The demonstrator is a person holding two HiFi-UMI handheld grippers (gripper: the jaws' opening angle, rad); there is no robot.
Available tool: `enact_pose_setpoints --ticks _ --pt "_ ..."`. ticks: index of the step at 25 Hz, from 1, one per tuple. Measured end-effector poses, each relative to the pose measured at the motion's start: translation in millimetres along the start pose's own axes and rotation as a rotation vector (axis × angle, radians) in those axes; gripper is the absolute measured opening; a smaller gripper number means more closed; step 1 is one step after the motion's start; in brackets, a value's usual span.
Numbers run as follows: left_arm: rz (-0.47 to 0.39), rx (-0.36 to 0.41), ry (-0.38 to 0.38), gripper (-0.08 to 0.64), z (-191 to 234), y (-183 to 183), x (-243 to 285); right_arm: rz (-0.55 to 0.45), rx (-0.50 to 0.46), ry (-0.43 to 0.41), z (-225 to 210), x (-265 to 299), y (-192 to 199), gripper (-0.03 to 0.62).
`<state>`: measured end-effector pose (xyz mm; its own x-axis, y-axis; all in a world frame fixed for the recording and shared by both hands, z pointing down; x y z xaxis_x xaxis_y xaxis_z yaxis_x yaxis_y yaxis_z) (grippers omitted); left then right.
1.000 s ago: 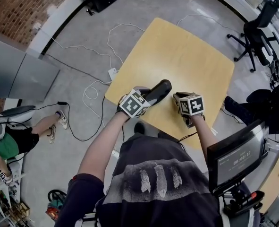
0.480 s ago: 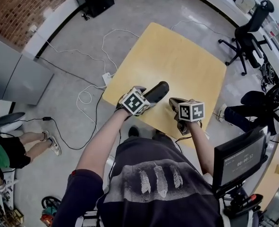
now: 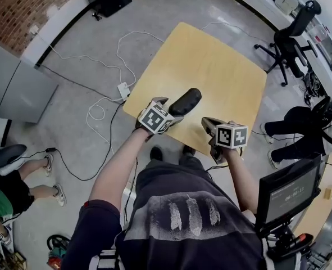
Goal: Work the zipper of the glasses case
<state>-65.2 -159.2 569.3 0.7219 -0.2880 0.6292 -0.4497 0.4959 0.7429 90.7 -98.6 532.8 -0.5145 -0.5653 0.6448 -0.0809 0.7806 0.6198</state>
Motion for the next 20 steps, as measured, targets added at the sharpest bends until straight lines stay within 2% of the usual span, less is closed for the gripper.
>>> enact_pose_setpoints --ticks 2,5,9,11,12,13,14,15,20 --pt "-0.045 -0.008 -0.018 0.402 5 -7 -5 -0.031 0.035 -0.02 1 -4 -2 0.002" --pt "-0.178 -0.045 -0.056 0.402 8 -22 -28 -0.081 0.045 -0.077 10 -12 -10 0.002" --pt "-0.346 -0.093 -0.145 0.373 7 -37 -95 -0.148 0.057 -0.173 33 -22 -30 0.002" --pt "-0.401 -0.108 -0.193 0.342 2 -37 -124 -0.181 0.071 -0.222 40 -23 -39 0.002" --pt "-0.418 -0.11 -0.218 0.304 -2 -34 -136 -0.194 0.075 -0.247 44 -23 -42 0.002" --pt "-0.434 -0.11 -0.25 0.223 -6 -30 -147 -0.205 0.074 -0.274 48 -23 -44 0.002" --pt "-0.454 -0.11 -0.286 0.076 -11 -27 -157 -0.214 0.069 -0.3 51 -24 -45 0.002" --pt "-0.477 -0.114 -0.316 0.0 -18 -25 -166 -0.223 0.059 -0.325 55 -27 -46 0.002" --pt "-0.537 -0.182 -0.352 0.0 -74 -41 -192 -0.279 0.058 -0.438 55 -71 -51 0.002"
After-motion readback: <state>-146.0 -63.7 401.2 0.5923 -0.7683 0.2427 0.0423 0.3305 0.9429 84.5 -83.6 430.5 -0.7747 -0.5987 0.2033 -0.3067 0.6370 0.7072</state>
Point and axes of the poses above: the fingertips, and each gripper's own axes: x forward along the fingers, z to its left, y out of its underside, the point moved 5 cm from there along -x, backward along the fingers, and after that the axes turned 5 degrees about -z, right-handed, at the moved point
